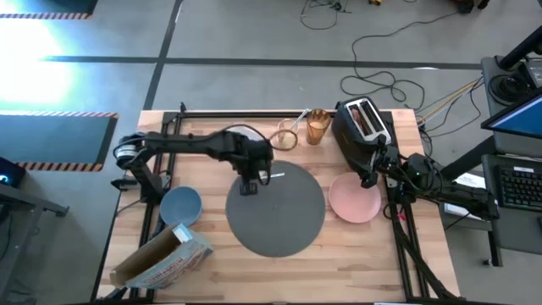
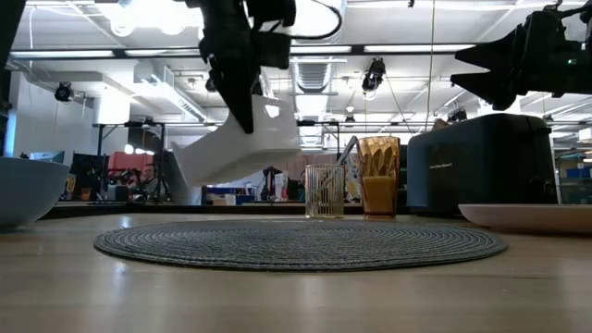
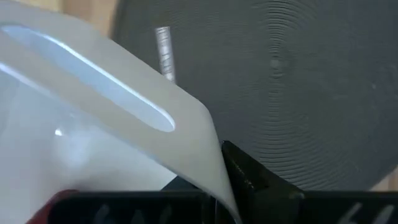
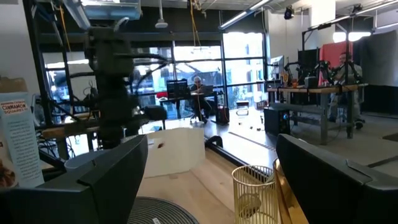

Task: Arrange a breakfast setting
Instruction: Move the white bin with apple from top left to the bottom right of the table

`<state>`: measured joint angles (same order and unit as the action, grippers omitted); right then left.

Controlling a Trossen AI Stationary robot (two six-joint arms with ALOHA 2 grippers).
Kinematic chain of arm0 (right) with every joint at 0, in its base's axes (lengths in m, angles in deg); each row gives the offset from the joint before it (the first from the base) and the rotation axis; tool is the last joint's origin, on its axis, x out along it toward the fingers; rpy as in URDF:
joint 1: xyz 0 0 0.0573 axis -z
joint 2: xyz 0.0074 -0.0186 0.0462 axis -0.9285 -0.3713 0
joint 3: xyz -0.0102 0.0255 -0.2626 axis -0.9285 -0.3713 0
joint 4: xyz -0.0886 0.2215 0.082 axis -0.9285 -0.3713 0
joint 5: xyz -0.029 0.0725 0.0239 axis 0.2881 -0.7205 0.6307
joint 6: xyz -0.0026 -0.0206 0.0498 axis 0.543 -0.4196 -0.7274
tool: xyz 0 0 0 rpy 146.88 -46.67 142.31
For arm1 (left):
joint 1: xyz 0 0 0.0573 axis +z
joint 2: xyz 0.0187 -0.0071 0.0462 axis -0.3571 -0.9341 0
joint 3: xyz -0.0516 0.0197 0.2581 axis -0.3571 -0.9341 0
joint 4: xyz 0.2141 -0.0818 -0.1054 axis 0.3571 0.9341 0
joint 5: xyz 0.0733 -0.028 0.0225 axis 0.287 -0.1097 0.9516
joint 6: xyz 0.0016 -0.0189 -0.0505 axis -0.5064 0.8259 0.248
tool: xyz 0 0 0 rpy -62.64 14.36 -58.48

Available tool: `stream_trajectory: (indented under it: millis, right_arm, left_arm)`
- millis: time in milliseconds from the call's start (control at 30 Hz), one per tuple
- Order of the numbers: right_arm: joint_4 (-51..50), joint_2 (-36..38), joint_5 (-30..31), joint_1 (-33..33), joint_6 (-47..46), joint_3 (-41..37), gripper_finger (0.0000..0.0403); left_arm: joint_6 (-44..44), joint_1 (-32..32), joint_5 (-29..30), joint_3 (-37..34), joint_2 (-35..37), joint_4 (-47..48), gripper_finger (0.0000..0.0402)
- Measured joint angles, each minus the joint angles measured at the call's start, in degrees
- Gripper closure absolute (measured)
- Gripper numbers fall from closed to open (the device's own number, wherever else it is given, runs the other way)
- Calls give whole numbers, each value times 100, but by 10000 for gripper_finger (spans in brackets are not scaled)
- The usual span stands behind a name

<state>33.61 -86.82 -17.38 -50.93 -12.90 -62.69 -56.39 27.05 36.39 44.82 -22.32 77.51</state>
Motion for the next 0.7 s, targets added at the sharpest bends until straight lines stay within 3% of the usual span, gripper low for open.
stream_trajectory:
  millis: [233, 433, 700]
  right_arm:
    - [330, 2, 0, 0, -4, 0, 57]
    - [478, 4, 2, 0, -493, 0, 57]
    - [482, -89, -2, 0, -1531, 0, 57]
  left_arm:
    - [-145, -450, -91, -236, -221, -167, 401]
    - [-101, -718, -81, -450, -585, -859, 401]
    - [-344, -1255, -62, 66, -1265, -869, 401]
